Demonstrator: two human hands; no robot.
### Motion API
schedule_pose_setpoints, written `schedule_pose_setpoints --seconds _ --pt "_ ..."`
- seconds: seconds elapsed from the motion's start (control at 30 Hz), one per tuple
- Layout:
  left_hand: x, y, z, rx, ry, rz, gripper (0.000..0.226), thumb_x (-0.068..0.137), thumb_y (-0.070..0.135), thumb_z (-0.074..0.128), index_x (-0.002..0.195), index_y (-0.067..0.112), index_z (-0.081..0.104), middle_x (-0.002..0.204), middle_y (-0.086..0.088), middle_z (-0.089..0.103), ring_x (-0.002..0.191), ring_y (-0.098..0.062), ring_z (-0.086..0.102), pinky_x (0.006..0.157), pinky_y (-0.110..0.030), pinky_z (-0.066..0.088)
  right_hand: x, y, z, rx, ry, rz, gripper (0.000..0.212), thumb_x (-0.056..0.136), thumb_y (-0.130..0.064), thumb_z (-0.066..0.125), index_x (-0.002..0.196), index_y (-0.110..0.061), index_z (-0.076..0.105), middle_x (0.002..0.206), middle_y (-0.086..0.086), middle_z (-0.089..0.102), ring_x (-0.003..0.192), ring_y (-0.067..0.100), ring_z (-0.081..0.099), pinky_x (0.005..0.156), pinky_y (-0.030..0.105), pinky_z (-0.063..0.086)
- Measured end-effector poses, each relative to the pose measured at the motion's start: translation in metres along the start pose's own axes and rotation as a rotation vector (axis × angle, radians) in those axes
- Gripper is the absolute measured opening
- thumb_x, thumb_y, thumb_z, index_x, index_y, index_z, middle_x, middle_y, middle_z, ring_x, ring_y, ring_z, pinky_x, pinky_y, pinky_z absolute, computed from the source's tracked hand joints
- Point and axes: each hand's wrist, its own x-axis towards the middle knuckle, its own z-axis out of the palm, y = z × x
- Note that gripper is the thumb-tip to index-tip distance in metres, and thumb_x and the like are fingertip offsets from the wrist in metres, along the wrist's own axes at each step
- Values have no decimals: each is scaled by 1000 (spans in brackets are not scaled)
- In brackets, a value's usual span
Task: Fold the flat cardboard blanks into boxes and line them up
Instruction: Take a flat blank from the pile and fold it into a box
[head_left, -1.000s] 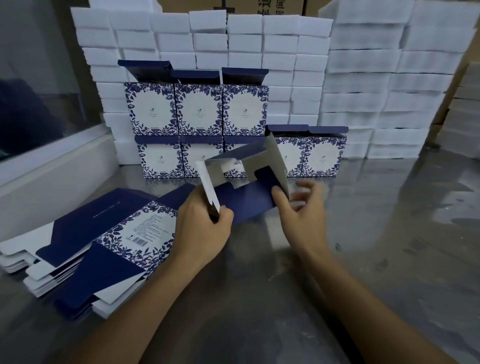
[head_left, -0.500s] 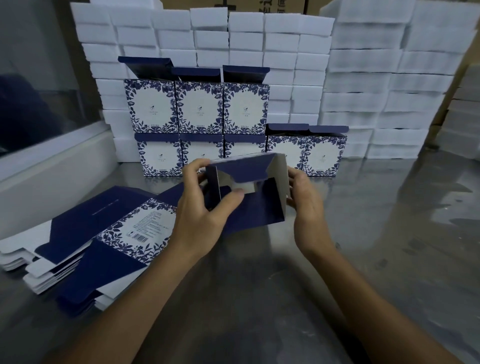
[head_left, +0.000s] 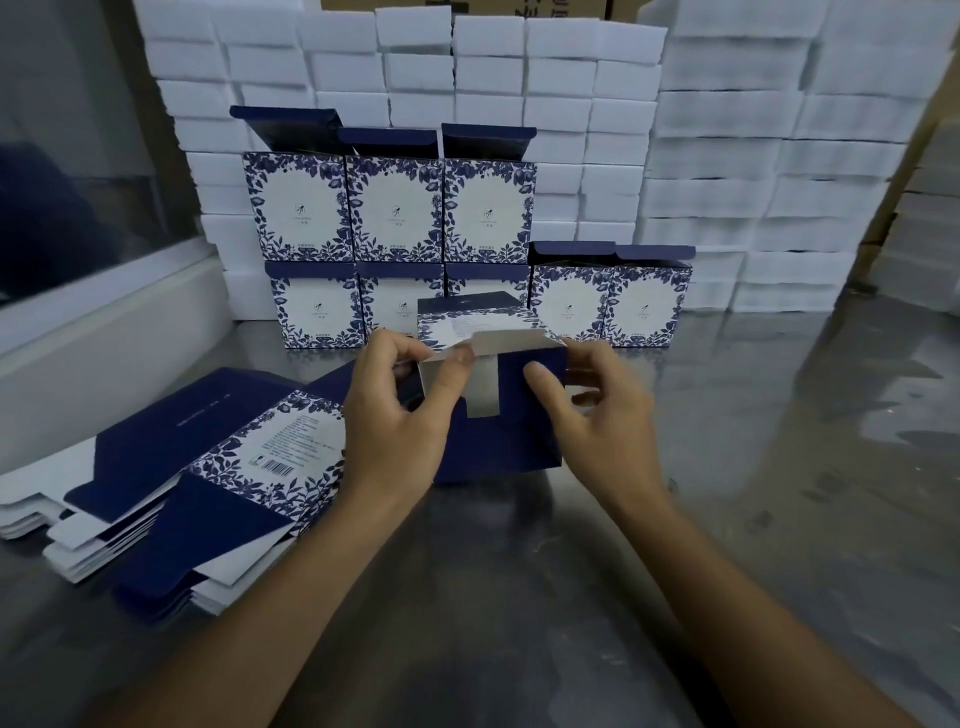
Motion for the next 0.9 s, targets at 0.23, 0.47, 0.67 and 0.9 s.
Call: schedule_pose_setpoints --seconds 0.23,0.47,0.67,0.9 --pt "-1 -1 0 -4 -2 3 34 79 52 66 86 22 54 87 5 59 78 -4 55 68 -11 39 5 1 -3 -66 94 -52 10 92 -15 71 93 -7 77 85 4 73 73 13 66 71 32 55" --pt "-1 -5 2 47 -12 -26 31 78 51 65 84 24 53 99 0 61 88 -5 56 73 -8 39 8 7 -6 -74 -44 55 11 88 -26 76 91 -15 79 81 -9 75 72 3 69 67 21 55" --pt "-1 -6 2 53 -21 -19 30 79 52 65 85 24 53 99 0 61 89 -5 57 73 -9 39 15 15 -12 -223 -252 147 29 87 -37 76 73 -11 72 72 4 72 70 22 69 69 43 57" --pt "0 -6 1 54 -26 -18 33 80 50 64 87 19 54 99 -2 61 91 -10 57 74 -10 40 15 16 -14 -297 -323 157 26 84 -38 79 75 -17 65 73 4 71 73 23 69 72 41 57"
